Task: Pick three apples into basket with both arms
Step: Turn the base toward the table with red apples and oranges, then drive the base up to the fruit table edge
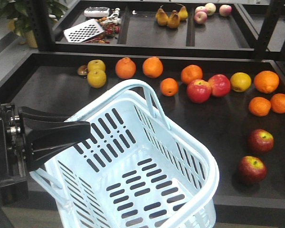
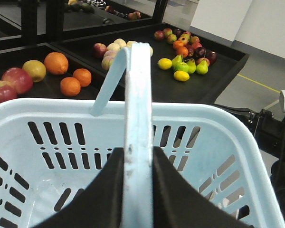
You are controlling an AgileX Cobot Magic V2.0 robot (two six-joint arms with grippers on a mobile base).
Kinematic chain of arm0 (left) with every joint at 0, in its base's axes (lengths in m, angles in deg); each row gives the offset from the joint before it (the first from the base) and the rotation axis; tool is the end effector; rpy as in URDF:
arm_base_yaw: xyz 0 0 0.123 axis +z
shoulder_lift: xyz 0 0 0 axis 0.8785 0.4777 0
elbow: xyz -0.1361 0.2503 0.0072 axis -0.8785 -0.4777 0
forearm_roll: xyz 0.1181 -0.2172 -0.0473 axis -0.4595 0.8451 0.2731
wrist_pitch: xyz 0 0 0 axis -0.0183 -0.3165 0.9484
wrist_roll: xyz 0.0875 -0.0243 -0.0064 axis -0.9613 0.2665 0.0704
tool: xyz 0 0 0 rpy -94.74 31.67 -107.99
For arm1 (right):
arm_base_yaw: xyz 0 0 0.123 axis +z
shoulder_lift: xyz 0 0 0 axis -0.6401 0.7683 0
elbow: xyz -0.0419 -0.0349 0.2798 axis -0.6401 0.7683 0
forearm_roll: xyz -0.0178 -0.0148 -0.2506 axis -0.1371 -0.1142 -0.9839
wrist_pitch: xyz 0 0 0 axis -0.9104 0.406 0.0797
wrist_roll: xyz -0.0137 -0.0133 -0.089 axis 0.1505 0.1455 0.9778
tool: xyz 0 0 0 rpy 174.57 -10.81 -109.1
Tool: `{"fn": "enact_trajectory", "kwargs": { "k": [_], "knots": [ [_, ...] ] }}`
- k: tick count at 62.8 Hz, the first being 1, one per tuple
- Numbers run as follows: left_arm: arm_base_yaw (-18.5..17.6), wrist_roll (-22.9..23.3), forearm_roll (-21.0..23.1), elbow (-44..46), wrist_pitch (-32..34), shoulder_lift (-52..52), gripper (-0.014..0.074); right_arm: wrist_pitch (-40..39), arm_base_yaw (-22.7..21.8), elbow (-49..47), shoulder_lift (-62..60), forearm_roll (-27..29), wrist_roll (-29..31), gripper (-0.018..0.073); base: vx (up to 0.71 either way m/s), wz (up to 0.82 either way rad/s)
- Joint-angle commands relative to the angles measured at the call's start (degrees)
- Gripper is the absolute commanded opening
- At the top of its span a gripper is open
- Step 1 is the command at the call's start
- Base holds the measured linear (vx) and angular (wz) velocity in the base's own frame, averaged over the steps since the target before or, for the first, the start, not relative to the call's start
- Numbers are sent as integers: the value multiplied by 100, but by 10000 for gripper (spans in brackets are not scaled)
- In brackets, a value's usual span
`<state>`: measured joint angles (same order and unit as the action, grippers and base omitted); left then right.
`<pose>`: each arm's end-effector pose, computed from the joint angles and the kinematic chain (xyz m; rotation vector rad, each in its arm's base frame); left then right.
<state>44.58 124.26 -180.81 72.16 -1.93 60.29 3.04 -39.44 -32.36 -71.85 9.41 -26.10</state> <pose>0.1544 -0.1127 0.3625 0.7196 1.7091 -0.9712 0.0567 -0.0020 0.1960 0.0852 1.5839 0.0535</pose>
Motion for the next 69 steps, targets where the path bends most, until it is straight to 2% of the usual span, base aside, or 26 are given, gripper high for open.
{"fn": "enact_trajectory", "kwargs": {
  "k": [1,35,69],
  "knots": [
    [-14,21,-278,161,-95,-82,-6,-426,-30,65,-75,-65,12,-4,11,-23],
    [-14,21,-278,161,-95,-82,-6,-426,-30,65,-75,-65,12,-4,11,-15],
    [-14,21,-278,161,-95,-82,-6,-426,-30,65,-75,-65,12,-4,10,4]
  ]
}}
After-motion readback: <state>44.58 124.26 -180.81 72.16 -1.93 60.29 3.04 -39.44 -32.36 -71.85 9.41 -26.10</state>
